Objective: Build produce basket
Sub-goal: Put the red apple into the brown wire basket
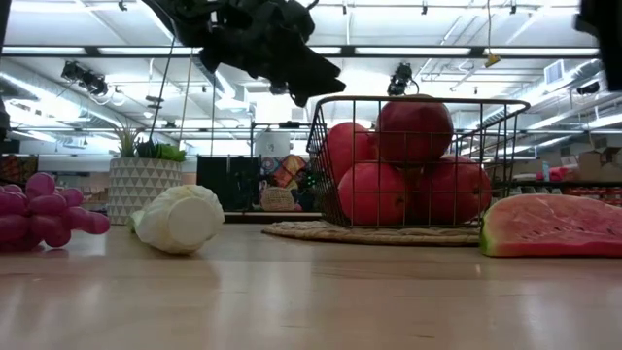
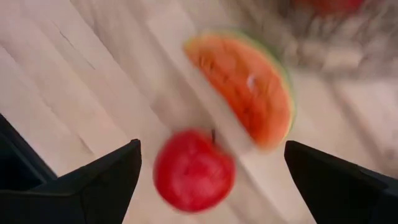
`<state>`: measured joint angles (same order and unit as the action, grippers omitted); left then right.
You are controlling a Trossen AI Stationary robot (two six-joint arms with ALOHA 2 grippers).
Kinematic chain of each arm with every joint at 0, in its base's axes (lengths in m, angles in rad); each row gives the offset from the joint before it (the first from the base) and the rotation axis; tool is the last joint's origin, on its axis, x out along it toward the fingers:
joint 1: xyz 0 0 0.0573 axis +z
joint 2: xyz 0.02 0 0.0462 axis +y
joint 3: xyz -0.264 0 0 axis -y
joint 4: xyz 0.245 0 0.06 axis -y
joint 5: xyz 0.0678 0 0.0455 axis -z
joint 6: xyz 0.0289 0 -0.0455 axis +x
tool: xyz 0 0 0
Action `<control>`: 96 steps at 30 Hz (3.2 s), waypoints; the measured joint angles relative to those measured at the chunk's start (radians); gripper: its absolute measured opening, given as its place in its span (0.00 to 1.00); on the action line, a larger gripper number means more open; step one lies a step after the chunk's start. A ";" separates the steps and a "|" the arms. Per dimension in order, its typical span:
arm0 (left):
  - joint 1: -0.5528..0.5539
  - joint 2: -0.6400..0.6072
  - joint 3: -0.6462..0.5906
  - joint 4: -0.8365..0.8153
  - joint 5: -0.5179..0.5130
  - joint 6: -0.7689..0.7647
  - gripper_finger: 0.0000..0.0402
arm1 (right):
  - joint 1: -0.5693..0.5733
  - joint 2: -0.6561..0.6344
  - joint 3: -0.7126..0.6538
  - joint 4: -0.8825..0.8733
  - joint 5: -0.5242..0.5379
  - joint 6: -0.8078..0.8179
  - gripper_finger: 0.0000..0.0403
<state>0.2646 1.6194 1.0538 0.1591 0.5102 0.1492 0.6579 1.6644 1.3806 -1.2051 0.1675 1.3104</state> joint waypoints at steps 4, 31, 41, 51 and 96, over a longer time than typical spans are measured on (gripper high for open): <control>0.013 -0.054 -0.003 -0.084 0.008 0.001 0.49 | 0.010 0.039 -0.011 -0.005 -0.079 0.074 0.99; -0.092 -0.273 -0.396 0.341 -0.147 -0.165 0.49 | 0.052 0.262 -0.043 0.087 -0.331 0.470 0.99; -0.181 -0.308 -0.396 0.268 -0.146 -0.165 0.48 | 0.069 0.278 -0.053 0.098 -0.295 0.446 0.99; -0.209 -0.352 -0.396 0.180 -0.146 -0.165 0.49 | 0.066 0.277 -0.053 0.080 -0.261 0.338 0.94; -0.148 -0.350 -0.395 0.443 -0.365 0.186 0.49 | -0.137 -0.141 -0.053 0.037 0.561 -1.039 0.94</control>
<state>0.1169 1.2697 0.6584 0.6021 0.1449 0.3355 0.5213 1.5230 1.3277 -1.1677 0.7287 0.2716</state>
